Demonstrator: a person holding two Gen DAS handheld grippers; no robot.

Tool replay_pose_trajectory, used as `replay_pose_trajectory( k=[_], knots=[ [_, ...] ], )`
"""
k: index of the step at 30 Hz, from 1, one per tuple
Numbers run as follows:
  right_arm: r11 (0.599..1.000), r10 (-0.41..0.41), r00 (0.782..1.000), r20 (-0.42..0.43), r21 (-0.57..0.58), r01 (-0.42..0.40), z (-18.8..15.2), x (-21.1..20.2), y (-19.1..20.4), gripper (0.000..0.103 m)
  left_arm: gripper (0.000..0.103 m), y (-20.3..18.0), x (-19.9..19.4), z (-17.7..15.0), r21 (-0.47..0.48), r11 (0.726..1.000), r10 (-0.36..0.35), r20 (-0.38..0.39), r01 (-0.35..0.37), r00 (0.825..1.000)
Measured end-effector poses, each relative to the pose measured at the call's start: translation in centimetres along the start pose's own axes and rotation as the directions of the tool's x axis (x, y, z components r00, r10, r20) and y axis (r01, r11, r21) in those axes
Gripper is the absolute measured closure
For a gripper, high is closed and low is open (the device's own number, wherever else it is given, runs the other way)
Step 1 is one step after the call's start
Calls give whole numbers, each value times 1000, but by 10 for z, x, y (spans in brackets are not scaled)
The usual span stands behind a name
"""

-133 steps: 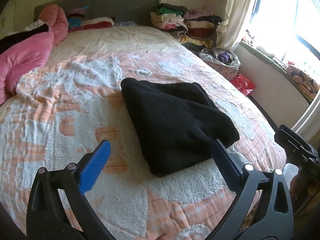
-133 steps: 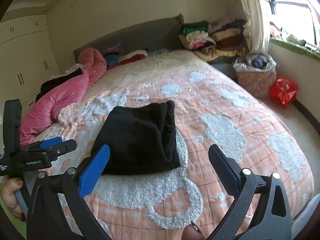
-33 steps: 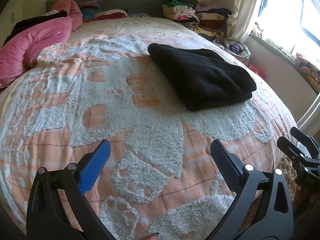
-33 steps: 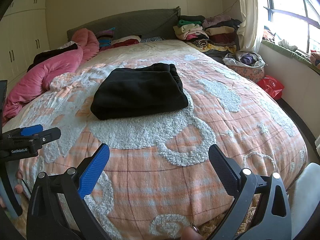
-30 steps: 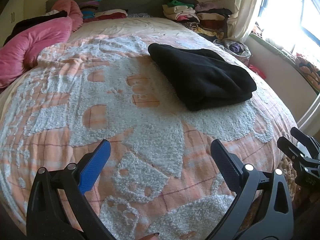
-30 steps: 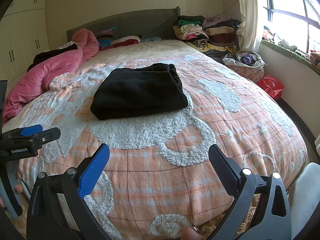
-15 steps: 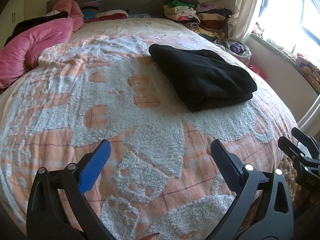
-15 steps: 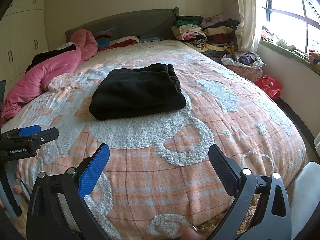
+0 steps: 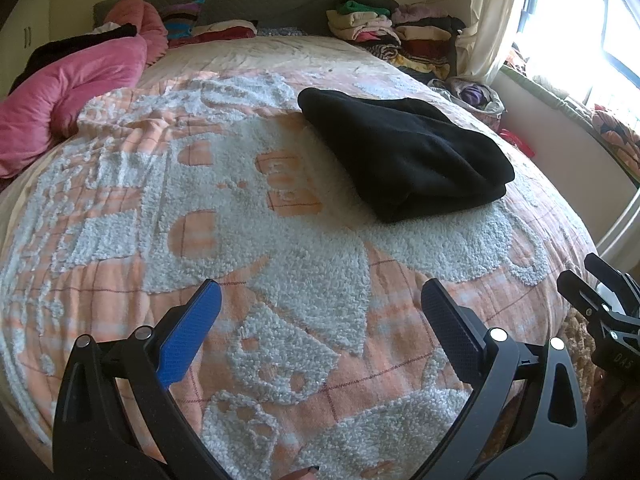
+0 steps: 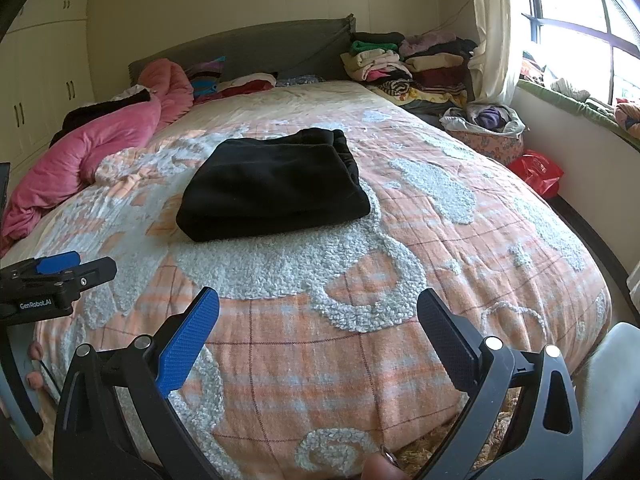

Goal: Fold small clothes

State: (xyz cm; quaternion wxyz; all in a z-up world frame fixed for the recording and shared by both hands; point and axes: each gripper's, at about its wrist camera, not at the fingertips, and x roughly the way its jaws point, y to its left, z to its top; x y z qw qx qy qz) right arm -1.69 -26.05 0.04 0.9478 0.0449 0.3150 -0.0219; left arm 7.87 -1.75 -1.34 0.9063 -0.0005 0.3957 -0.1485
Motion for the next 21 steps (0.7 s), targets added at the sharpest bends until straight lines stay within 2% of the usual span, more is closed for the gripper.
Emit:
replay_pose_trajectory(
  k=[6,9,12,15,19,21],
  knots=[
    [1000,-1,1000,1,2,1,0,-1,0,4,9,-1,1,1,-7,1000,-6,-7,5,1000],
    [1000,-9,1000,5,12,9,1,-2,-2,4,9,-1,1,1,-9,1000,17,-10,-17,1000],
    [999,-20,1000,11,37,20,2,-5,-6,4,9,0,1,1,-5,999,35,-6,-35,999],
    [994,-57,998,28,92,54,4,-11,-25,4,9,9,4,4,-48,998,31,-19,-31,999],
    [961,-184,982,37,219,171,7,-24,-79,4,9,29,6,9,-99,992,71,-29,-74,997],
    [910,-320,947,25,285,300,4,-34,-124,4,9,41,6,15,-115,986,117,-26,-119,993]
  ],
)
